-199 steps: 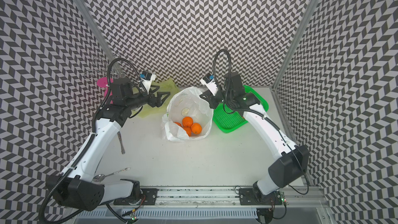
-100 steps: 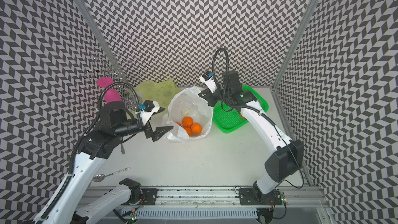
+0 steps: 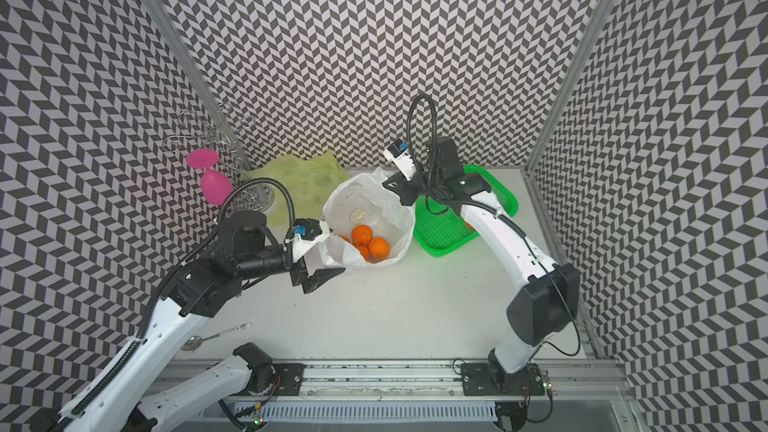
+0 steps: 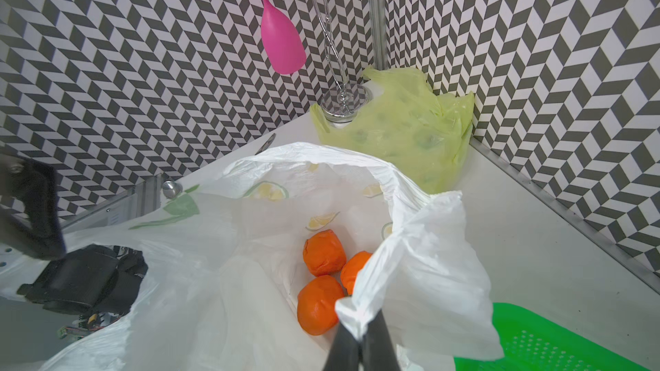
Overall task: Place the oranges into plastic bags & tie knots
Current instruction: Adjust the plastic bag at the center of the board.
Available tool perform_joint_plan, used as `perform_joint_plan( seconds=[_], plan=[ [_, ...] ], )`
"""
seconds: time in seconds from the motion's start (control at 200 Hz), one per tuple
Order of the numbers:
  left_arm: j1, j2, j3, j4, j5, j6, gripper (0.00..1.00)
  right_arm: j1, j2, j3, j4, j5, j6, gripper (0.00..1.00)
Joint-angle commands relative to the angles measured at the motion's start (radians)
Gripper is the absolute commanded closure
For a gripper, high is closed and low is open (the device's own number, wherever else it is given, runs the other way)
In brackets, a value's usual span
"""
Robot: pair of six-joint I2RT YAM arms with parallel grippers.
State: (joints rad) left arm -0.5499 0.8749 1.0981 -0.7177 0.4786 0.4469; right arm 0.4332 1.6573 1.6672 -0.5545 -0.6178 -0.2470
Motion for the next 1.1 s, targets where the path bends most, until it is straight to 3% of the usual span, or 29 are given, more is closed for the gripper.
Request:
perform_joint_plan(
  seconds=[0.0,0.055,0.175,0.441,0.676,0.896,1.096],
  plan=[
    [-0.018,-0.028,-0.027,-0.009,-0.099,0.073,0.0,-0.006,0.009,0.032,-0.001,0.001,-0.023,1.0],
    [-0.025,-0.028,-0.049,0.026,-0.145,0.077,0.02,-0.007,0.007,0.03,-0.002,0.003,-0.027,1.0],
    [-0.03,-0.024,-0.075,0.075,-0.14,0.085,0.17,-0.006,-0.001,0.013,0.002,0.005,-0.033,1.0],
    [-0.028,0.041,0.025,0.081,-0.089,0.079,0.76,-0.005,-0.025,0.045,-0.003,0.026,-0.031,1.0],
    [0.005,0.205,0.237,-0.013,-0.124,0.241,0.9,-0.008,-0.065,0.096,0.001,0.043,0.005,1.0],
    [0.226,0.382,0.518,-0.134,0.069,0.354,0.94,-0.02,-0.149,0.117,0.035,0.039,0.057,1.0],
    [0.282,0.482,0.616,-0.191,0.116,0.422,0.95,-0.021,-0.227,0.085,0.075,0.041,0.09,1.0]
  ],
)
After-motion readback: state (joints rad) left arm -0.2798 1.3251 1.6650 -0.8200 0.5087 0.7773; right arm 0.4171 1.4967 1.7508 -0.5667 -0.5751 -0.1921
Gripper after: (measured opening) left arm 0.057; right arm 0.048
